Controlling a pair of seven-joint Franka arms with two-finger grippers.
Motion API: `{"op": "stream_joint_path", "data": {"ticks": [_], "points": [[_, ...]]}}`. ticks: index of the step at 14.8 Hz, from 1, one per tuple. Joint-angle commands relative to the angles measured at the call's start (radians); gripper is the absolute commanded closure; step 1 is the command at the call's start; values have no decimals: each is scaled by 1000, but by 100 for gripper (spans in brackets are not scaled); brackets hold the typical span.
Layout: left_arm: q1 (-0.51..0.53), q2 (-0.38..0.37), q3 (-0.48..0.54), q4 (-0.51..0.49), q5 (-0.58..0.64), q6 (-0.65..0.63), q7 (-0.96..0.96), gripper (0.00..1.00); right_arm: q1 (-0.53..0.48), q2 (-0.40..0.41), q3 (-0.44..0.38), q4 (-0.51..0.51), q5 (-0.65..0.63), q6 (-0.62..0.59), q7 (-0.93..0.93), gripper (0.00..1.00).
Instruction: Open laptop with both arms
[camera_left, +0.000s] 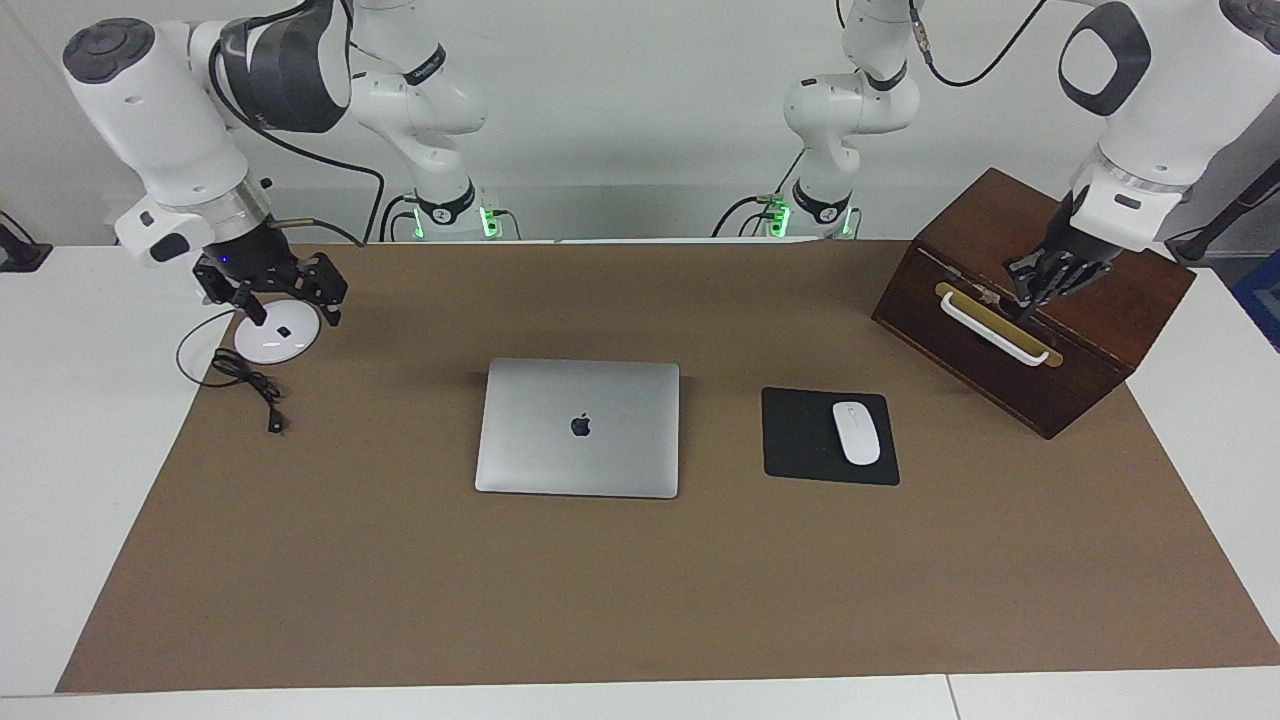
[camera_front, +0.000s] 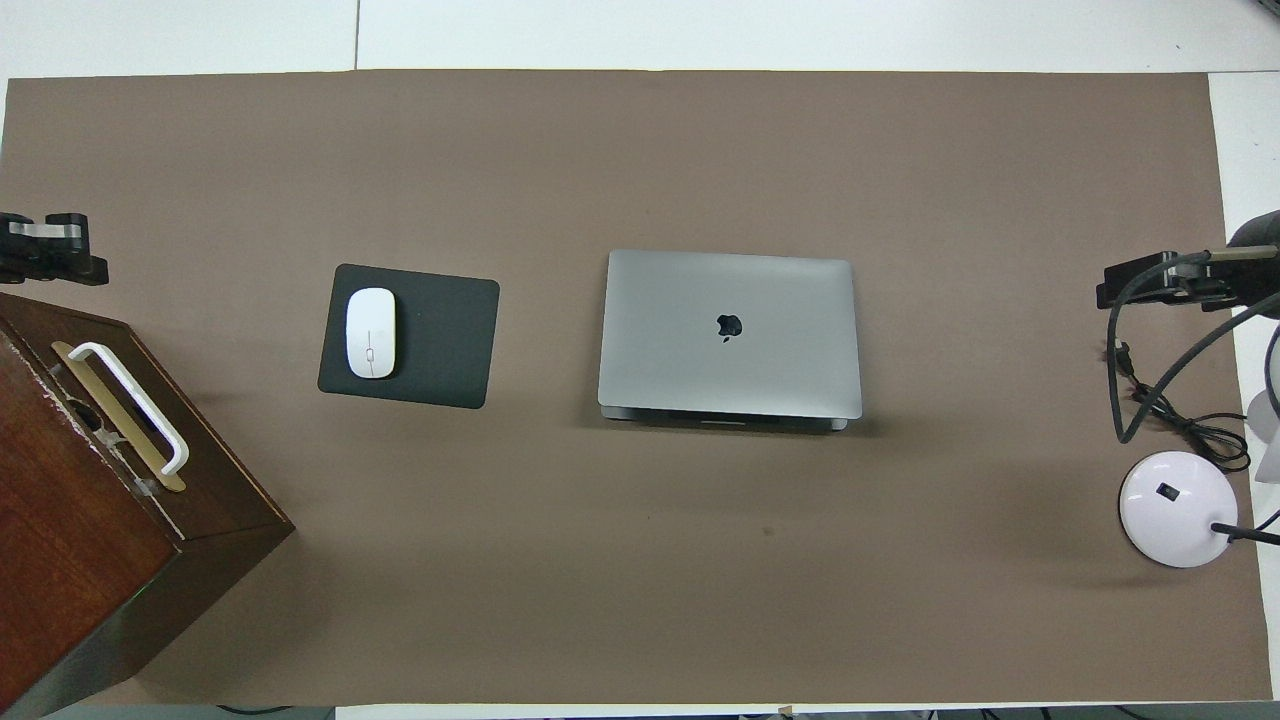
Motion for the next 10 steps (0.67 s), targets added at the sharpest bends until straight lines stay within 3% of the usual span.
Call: {"op": "stream_joint_path", "data": {"ticks": [1, 6, 10], "points": [[-8, 1, 3, -21, -12, 48, -14, 100, -8, -26, 3, -34, 3, 25, 2, 0], [-28, -40, -2, -122, -14, 137, -9, 100, -5, -26, 3, -34, 4, 27, 6, 0], [-86, -126, -2, -336, -75, 339, -18, 100, -6, -26, 3, -37, 4, 31, 3, 0]]}}
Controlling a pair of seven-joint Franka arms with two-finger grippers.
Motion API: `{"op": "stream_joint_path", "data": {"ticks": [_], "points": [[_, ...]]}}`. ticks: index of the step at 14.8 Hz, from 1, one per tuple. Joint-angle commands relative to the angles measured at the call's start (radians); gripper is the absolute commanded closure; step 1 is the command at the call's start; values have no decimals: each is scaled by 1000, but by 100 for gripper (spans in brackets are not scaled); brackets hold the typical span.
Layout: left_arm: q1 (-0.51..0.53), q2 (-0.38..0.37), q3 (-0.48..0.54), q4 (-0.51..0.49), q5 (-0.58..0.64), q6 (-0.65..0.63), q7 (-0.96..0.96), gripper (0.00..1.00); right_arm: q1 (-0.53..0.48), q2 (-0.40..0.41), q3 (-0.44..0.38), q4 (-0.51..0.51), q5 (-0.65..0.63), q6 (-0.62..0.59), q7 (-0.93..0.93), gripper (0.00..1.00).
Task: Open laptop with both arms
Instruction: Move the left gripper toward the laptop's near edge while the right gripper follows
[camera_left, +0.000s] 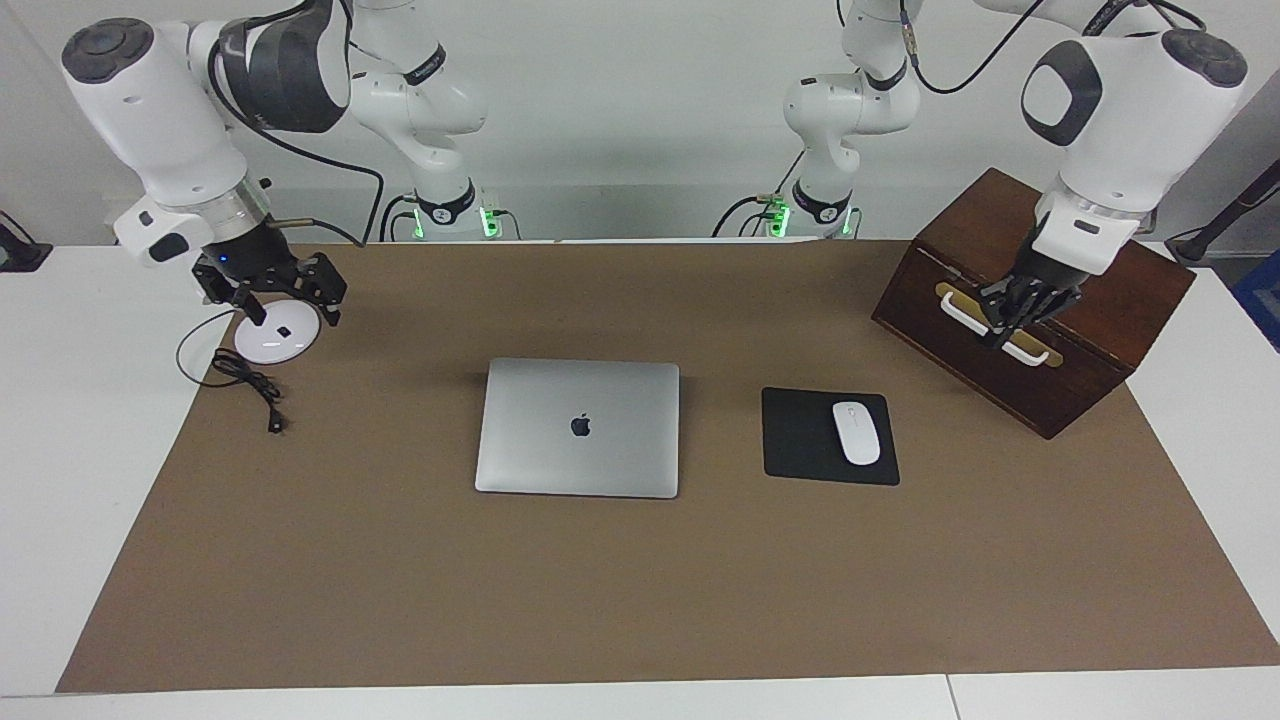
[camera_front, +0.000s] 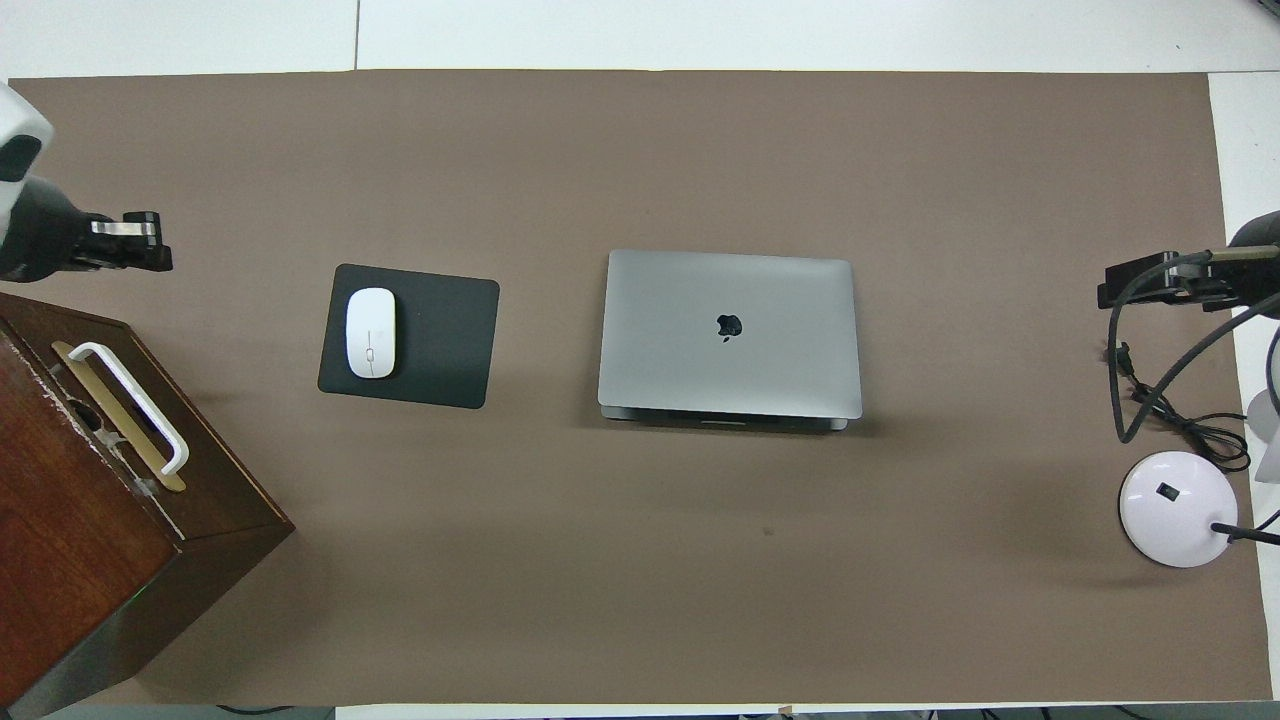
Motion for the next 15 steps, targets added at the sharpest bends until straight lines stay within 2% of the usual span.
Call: {"op": "stream_joint_path", "data": {"ticks": [1, 4, 5, 7, 9, 12, 15], "points": [[-52, -115, 10, -221, -44, 171, -12, 100, -8, -26, 4, -45, 4, 57, 2, 0], [-108, -173, 10, -370, -84, 325, -17, 100, -6, -18, 4, -112, 10, 198, 6, 0], [-131, -186, 10, -405, -84, 357, -26, 100, -5, -15, 6, -152, 12, 276, 8, 0], [-197, -215, 10, -485, -84, 460, -85, 100, 21, -7, 5, -241, 49, 429, 17, 7], [-254, -250, 10, -577, -84, 567, -138, 100, 41, -15, 6, -362, 95, 624, 19, 9], [-354, -285, 10, -671, -84, 690, -214, 100, 125, -22, 6, -570, 242, 995, 19, 12], [-417, -312, 7, -747, -84, 787, -236, 100, 340, -4, 6, -690, 574, 1307, 19, 12]]}}
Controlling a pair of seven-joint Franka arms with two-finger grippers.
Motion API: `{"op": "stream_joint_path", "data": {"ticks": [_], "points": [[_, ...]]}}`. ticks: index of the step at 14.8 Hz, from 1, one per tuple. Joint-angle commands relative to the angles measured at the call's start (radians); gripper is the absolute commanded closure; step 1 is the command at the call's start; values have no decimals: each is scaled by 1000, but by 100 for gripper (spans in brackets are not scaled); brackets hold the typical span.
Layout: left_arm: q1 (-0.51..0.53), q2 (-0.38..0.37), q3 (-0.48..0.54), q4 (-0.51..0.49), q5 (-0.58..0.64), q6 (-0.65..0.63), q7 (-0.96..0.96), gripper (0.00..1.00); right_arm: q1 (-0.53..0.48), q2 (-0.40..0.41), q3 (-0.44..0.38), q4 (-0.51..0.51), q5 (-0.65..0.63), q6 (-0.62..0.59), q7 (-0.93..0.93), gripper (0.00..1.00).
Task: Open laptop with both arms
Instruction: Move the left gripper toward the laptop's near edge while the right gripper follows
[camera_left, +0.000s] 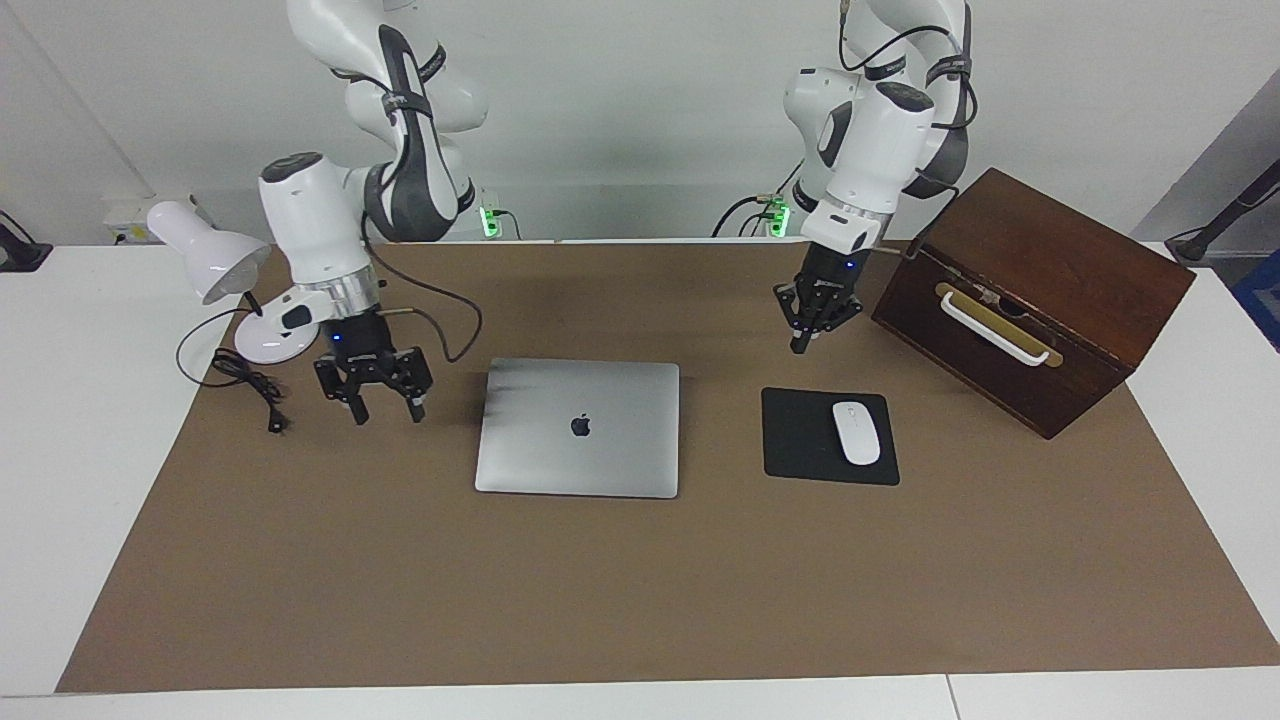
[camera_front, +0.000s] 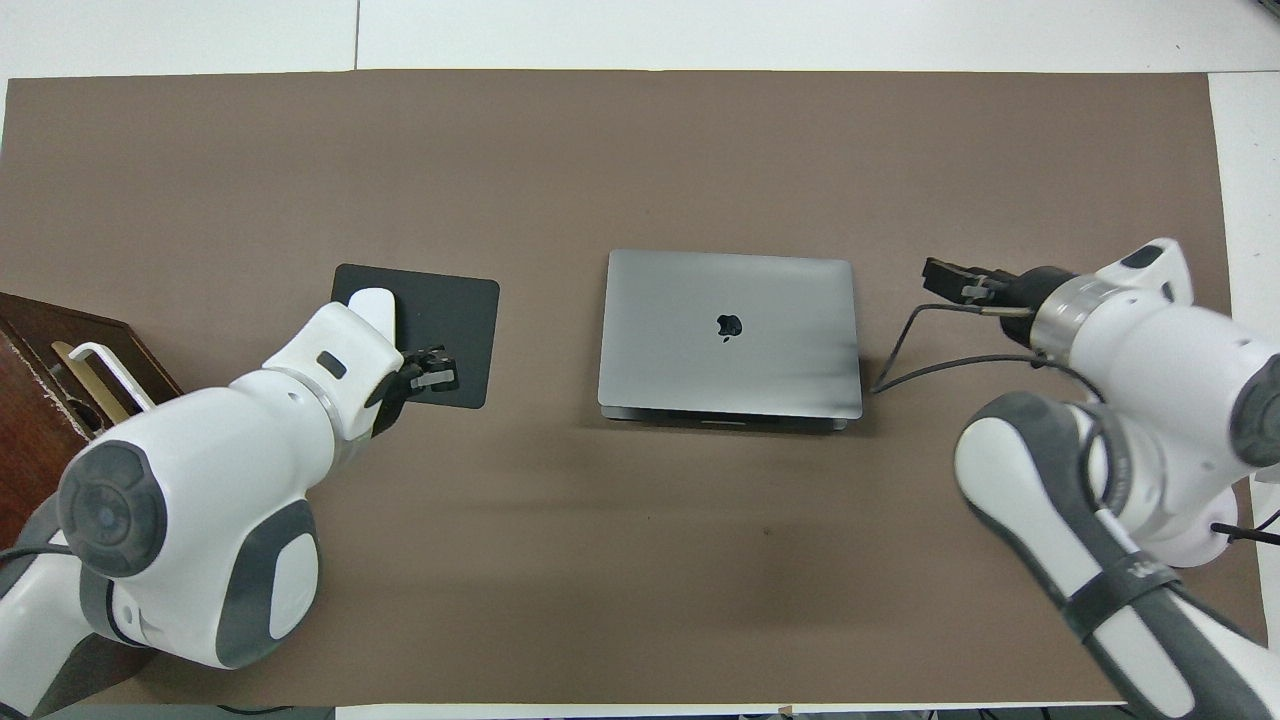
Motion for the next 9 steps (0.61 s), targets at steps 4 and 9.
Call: {"op": "stream_joint_path", "data": {"ticks": [4, 9], "points": [[-91, -62, -20, -147, -12, 170, -21, 100, 434, 22, -2, -100, 654, 409, 18, 9], [-93, -51, -66, -203, -12, 263, -23, 100, 620, 21, -2, -99, 980, 538, 16, 1]]}}
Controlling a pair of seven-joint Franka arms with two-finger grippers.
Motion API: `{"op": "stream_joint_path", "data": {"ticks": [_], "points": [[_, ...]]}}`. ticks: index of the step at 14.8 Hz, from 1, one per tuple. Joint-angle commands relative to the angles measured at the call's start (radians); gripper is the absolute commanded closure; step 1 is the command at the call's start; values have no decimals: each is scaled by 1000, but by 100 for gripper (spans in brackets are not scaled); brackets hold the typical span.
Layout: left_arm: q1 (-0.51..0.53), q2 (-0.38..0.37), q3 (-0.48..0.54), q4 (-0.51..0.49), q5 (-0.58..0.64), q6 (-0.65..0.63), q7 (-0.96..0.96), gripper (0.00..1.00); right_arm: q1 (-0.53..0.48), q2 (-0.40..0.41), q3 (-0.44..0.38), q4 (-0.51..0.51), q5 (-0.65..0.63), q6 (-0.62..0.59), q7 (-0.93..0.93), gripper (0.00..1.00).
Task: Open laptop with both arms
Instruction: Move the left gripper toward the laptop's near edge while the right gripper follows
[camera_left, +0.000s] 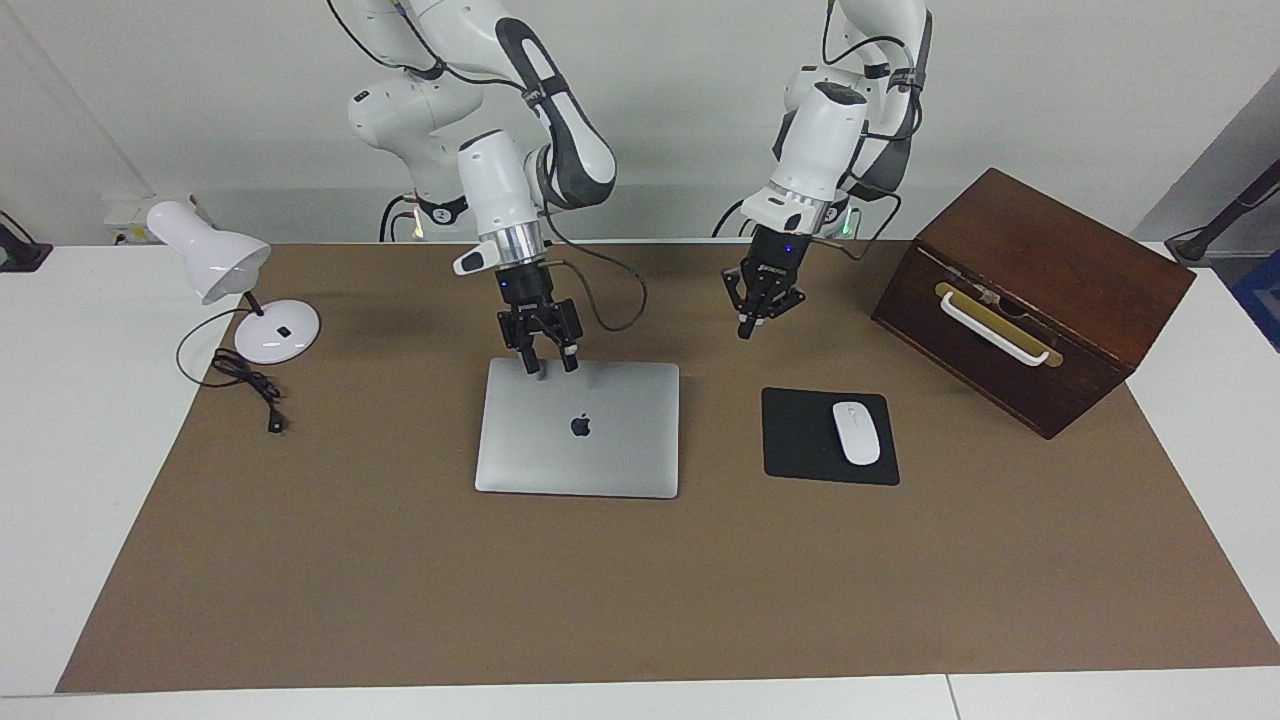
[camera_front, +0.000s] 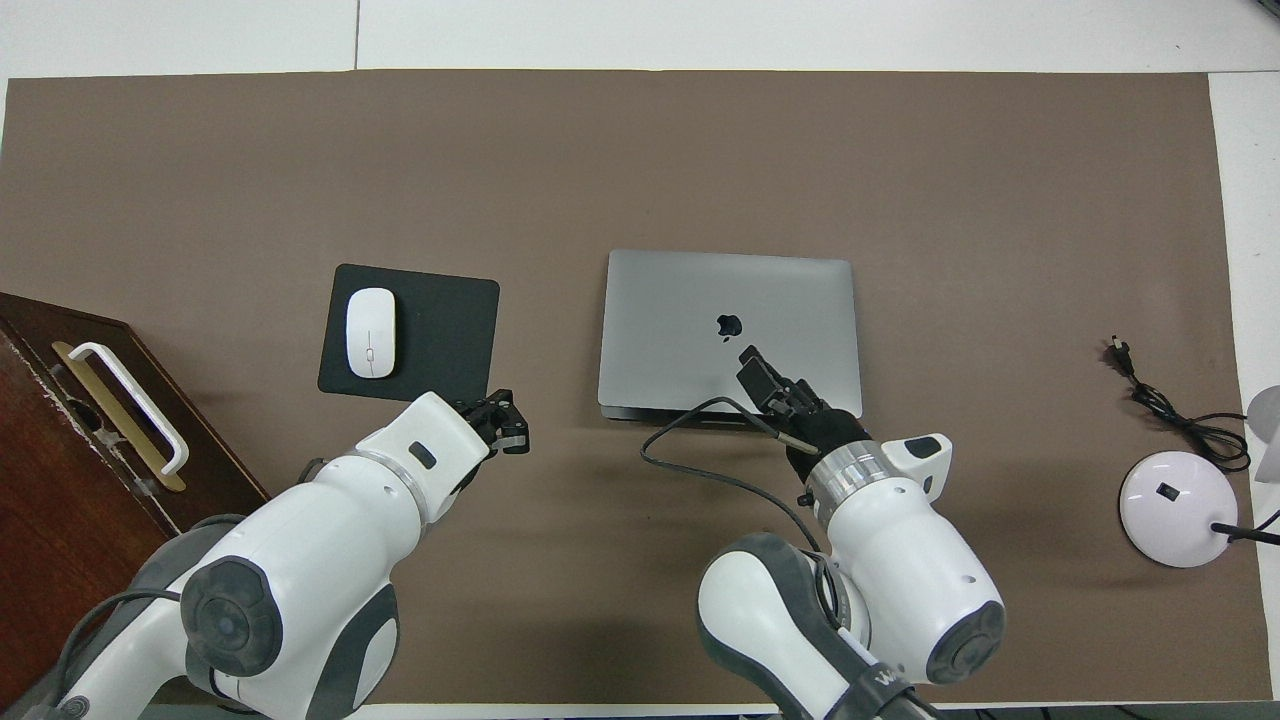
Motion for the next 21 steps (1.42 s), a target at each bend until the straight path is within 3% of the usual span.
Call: {"op": "stream_joint_path", "data": {"ticks": [1, 9, 18, 21], "points": [[-18, -16, -7, -75, -12, 98, -5, 100, 62, -5, -7, 1, 129, 56, 15, 1], [-56, 100, -8, -103, -12, 279, -4, 100, 185, -14, -8, 15, 353, 91, 15, 1], [-116, 222, -8, -94, -6, 428, 31, 100, 153, 18, -8, 38, 344, 85, -2, 1], [-151, 295, -8, -94, -6, 553, 35, 100, 141, 38, -8, 47, 342, 84, -48, 1]]}}
